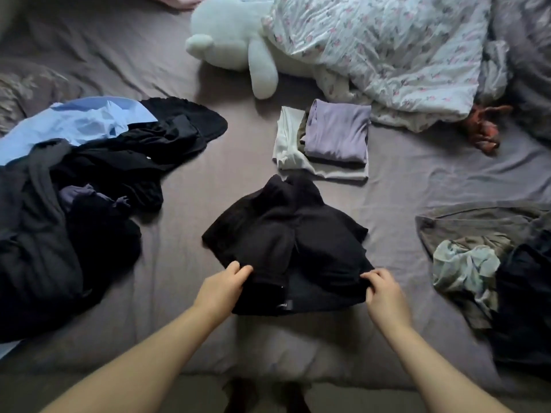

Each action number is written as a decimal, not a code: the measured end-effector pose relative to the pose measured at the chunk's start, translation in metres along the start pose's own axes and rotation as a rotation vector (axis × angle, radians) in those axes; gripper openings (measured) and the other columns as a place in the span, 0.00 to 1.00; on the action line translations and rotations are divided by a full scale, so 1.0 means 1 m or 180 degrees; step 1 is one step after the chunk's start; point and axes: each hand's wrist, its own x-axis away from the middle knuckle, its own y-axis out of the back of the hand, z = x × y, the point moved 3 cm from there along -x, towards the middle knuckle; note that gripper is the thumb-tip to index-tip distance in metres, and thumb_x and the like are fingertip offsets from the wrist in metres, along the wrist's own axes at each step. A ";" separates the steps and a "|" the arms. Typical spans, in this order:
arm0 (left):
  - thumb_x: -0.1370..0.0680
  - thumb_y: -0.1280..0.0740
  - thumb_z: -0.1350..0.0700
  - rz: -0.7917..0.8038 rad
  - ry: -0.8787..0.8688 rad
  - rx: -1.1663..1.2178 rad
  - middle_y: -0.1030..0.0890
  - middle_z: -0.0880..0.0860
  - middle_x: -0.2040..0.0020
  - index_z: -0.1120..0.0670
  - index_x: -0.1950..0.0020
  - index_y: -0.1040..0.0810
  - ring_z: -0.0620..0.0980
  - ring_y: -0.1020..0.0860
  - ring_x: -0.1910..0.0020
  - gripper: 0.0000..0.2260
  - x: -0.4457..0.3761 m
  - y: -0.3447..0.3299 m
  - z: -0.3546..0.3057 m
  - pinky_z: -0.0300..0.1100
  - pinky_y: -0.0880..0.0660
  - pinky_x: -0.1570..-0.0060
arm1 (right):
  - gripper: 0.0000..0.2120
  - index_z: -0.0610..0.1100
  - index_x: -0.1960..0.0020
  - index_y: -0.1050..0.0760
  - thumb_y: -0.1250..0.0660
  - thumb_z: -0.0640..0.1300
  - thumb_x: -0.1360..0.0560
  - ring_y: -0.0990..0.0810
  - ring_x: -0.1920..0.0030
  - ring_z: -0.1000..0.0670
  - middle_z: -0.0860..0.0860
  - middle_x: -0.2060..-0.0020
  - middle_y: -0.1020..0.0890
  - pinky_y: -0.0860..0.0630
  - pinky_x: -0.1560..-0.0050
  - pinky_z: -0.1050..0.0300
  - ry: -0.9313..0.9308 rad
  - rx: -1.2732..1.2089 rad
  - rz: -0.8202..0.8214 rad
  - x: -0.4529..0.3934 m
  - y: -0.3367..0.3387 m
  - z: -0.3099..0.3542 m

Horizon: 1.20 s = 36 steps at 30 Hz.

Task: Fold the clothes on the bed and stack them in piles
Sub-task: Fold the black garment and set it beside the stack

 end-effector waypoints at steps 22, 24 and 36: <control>0.34 0.24 0.57 0.0693 0.0446 -0.0597 0.24 0.51 0.61 0.52 0.56 0.23 0.53 0.24 0.60 0.11 -0.050 -0.095 -0.049 0.47 0.35 0.56 | 0.04 0.46 0.65 0.24 0.32 0.39 0.33 0.23 0.61 0.45 0.49 0.67 0.25 0.33 0.55 0.52 0.2863 0.1466 -0.0251 -0.052 -0.103 0.055; 0.36 0.22 0.54 0.0236 0.0537 0.0061 0.25 0.49 0.69 0.52 0.63 0.22 0.52 0.25 0.69 0.10 -0.050 -0.095 -0.048 0.45 0.37 0.62 | 0.05 0.46 0.60 0.25 0.38 0.44 0.27 0.25 0.60 0.47 0.51 0.66 0.25 0.34 0.49 0.52 0.2254 0.0759 -0.0394 -0.055 -0.092 0.061; 0.25 0.29 0.51 -0.0359 0.2336 0.2913 0.19 0.45 0.54 0.44 0.56 0.22 0.46 0.21 0.52 0.02 -0.048 -0.055 -0.030 0.46 0.25 0.46 | 0.10 0.47 0.55 0.20 0.39 0.48 0.27 0.22 0.59 0.50 0.53 0.62 0.18 0.32 0.59 0.61 0.1876 -0.0236 -0.0066 -0.035 -0.061 0.073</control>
